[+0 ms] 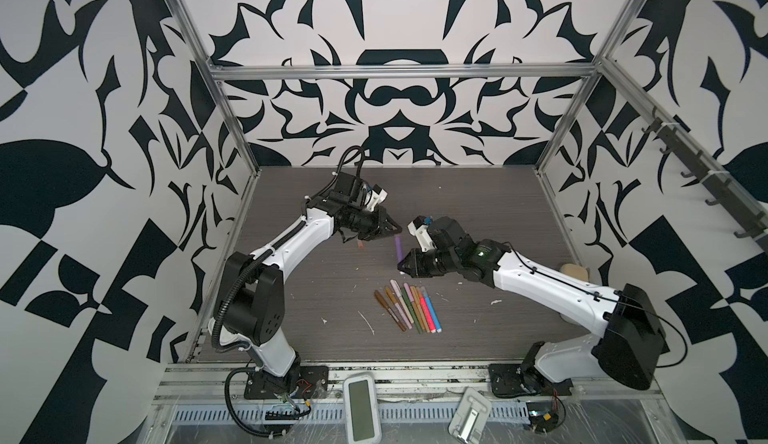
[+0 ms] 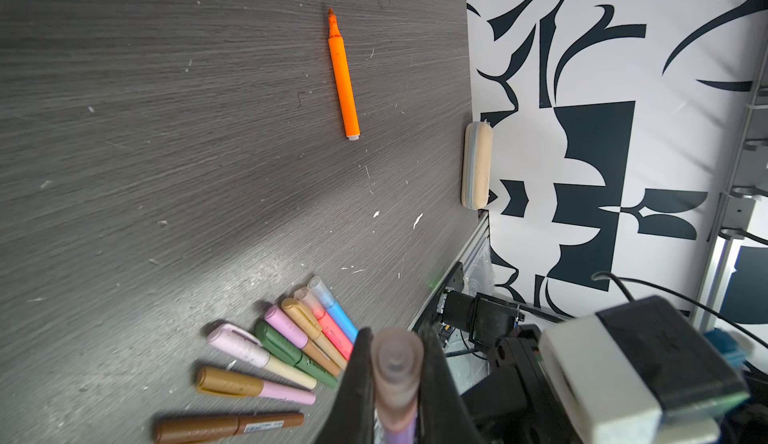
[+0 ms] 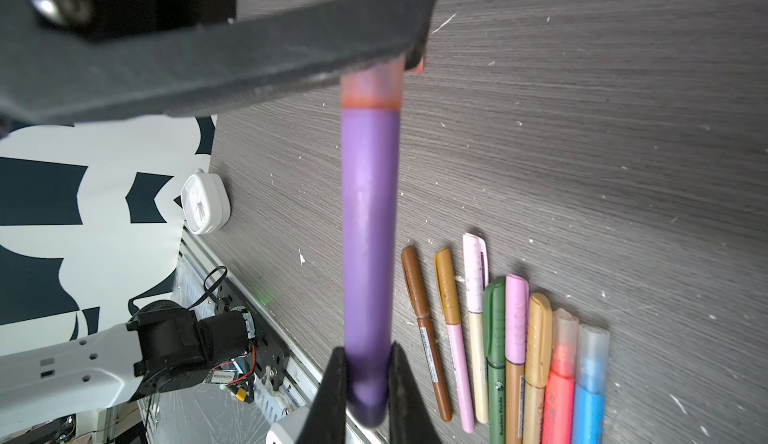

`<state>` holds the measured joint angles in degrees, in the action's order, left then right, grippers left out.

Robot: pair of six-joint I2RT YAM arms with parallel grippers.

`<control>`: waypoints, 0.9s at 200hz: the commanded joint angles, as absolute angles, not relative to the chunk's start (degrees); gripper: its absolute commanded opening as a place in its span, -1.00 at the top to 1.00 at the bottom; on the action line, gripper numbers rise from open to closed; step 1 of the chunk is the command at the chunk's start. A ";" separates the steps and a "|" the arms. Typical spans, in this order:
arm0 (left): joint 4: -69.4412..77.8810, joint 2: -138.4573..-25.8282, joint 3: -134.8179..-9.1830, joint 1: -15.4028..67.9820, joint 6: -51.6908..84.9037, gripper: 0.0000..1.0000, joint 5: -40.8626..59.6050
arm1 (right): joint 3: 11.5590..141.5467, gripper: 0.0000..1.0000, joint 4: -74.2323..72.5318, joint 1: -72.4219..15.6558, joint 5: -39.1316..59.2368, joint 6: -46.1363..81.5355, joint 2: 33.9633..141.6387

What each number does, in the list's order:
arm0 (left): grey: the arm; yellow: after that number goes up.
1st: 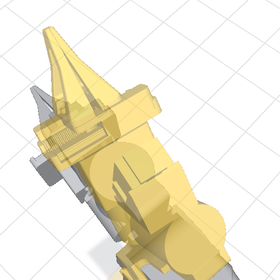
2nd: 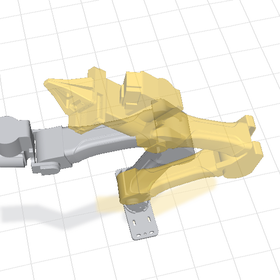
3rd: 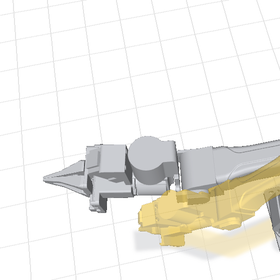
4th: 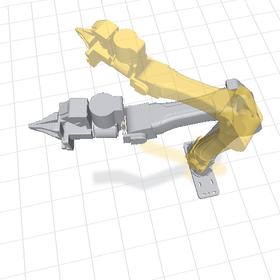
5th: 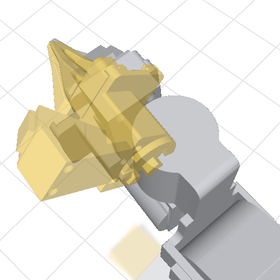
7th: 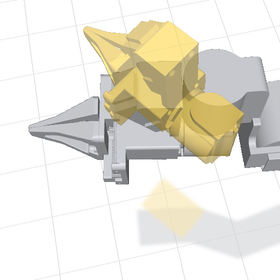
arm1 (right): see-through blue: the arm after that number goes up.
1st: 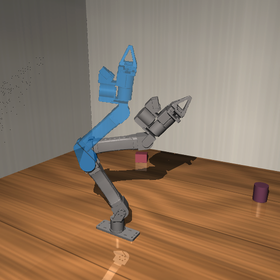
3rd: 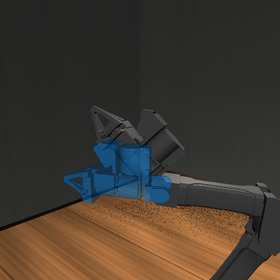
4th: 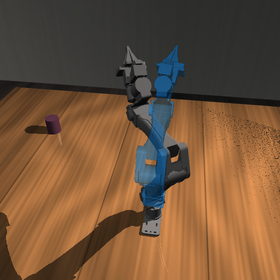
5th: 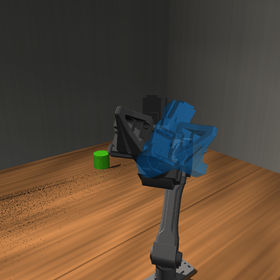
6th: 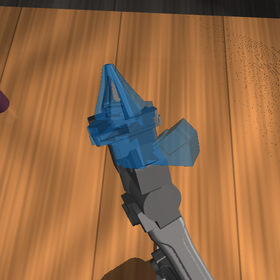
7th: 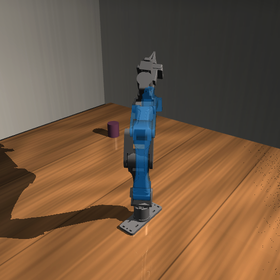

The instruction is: Open the pen caps

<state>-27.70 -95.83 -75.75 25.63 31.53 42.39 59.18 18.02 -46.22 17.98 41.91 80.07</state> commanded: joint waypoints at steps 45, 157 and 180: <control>-28.50 -94.22 -75.47 28.06 31.85 1.00 40.76 | 61.61 0.37 16.96 -46.42 14.93 40.46 80.64; -33.45 -101.15 -90.18 27.06 31.65 1.00 22.32 | 37.49 1.00 7.31 -52.89 7.89 48.65 65.33; -35.24 -105.93 -96.11 25.43 31.43 1.00 19.02 | 32.31 1.00 5.94 -55.52 5.49 51.46 60.86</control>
<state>-40.29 -101.54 -89.21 30.87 33.26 34.04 39.07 -2.87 -50.46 2.74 46.70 65.41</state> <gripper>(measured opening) 0.158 0.142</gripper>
